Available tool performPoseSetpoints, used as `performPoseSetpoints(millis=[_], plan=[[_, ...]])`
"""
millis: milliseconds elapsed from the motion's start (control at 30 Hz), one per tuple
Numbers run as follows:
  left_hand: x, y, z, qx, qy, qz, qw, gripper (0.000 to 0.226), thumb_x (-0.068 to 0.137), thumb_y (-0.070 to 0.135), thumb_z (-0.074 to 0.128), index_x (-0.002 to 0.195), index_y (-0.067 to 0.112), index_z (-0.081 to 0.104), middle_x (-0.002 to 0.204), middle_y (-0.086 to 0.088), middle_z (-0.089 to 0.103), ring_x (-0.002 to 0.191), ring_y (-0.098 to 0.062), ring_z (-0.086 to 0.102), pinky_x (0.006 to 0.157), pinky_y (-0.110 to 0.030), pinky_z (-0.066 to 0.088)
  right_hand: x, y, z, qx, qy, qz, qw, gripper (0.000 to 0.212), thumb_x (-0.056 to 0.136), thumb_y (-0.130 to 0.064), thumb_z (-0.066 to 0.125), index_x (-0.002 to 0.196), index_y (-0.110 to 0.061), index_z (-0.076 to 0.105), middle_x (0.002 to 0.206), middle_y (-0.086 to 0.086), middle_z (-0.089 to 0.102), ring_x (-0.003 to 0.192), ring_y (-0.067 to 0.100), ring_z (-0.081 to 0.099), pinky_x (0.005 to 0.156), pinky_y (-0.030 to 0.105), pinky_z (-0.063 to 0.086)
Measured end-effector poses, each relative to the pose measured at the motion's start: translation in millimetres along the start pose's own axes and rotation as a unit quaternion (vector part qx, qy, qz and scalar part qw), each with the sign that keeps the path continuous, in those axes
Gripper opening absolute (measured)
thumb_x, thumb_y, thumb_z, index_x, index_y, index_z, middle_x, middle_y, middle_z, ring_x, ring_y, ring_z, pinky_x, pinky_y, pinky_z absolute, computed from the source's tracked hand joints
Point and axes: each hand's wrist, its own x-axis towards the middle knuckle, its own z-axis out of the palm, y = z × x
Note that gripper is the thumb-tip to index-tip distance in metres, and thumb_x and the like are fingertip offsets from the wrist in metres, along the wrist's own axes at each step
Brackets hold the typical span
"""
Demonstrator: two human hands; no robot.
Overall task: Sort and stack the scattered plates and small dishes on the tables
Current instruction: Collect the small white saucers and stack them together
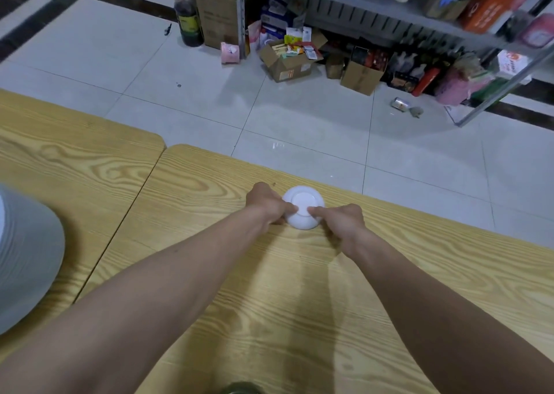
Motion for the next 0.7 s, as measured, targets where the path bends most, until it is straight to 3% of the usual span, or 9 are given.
performPoseSetpoints(millis=[167, 233, 300, 433, 533, 700], plan=[[-5, 0, -10, 0.021, -0.044, 0.019, 0.999, 0.027, 0.075, -0.001, 0.079, 0.082, 0.008, 0.054, 0.088, -0.017, 0.067, 0.070, -0.026, 0.065, 0.074, -0.042, 0.059, -12, -1, 2, 0.047, -0.056, -0.017, 0.997, 0.030, 0.068, -0.016, 0.088, 0.079, -0.006, 0.062, 0.065, 0.009, 0.059, 0.048, 0.016, 0.048, 0.046, 0.026, 0.040], [-12, -4, -17, 0.002, -0.065, 0.038, 0.997, 0.030, 0.077, -0.007, 0.074, 0.092, 0.009, 0.053, 0.079, -0.014, 0.063, 0.063, -0.027, 0.062, 0.068, -0.040, 0.057, -20, 3, 1, 0.077, -0.075, -0.053, 0.993, 0.038, 0.068, -0.010, 0.088, 0.084, -0.010, 0.054, 0.062, 0.009, 0.061, 0.045, 0.015, 0.048, 0.047, 0.025, 0.043], [-20, -9, -25, -0.031, -0.079, 0.062, 0.994, 0.030, 0.082, -0.008, 0.067, 0.101, 0.010, 0.052, 0.077, -0.014, 0.059, 0.064, -0.030, 0.061, 0.072, -0.042, 0.057, -29, 11, -2, 0.069, -0.067, -0.095, 0.991, 0.048, 0.062, -0.011, 0.092, 0.085, -0.014, 0.050, 0.061, 0.004, 0.064, 0.050, 0.015, 0.055, 0.052, 0.026, 0.048], [-44, -30, -34, -0.073, -0.082, 0.107, 0.988, 0.009, 0.097, 0.010, 0.051, 0.097, 0.017, 0.056, 0.081, -0.013, 0.060, 0.073, -0.027, 0.059, 0.072, -0.037, 0.056, -48, 39, -3, -0.042, -0.039, -0.213, 0.975, 0.041, 0.057, -0.018, 0.094, 0.073, -0.015, 0.057, 0.054, -0.010, 0.053, 0.051, 0.006, 0.046, 0.054, 0.018, 0.041], [-57, -56, -39, -0.006, -0.056, 0.136, 0.989, 0.010, 0.098, 0.031, 0.057, 0.097, 0.022, 0.060, 0.084, -0.003, 0.065, 0.075, -0.019, 0.063, 0.078, -0.036, 0.053, -61, 60, 1, -0.138, -0.034, -0.300, 0.943, 0.033, 0.062, -0.015, 0.091, 0.069, -0.017, 0.059, 0.052, -0.011, 0.051, 0.049, 0.004, 0.041, 0.056, 0.018, 0.038], [-67, -81, -46, -0.002, -0.034, 0.121, 0.992, 0.008, 0.093, 0.009, 0.064, 0.100, 0.011, 0.062, 0.089, -0.011, 0.070, 0.077, -0.026, 0.066, 0.081, -0.042, 0.057, -75, 78, 8, -0.233, -0.015, -0.352, 0.906, 0.017, 0.074, -0.008, 0.076, 0.085, -0.017, 0.068, 0.064, -0.012, 0.058, 0.057, -0.003, 0.050, 0.066, 0.019, 0.039]])
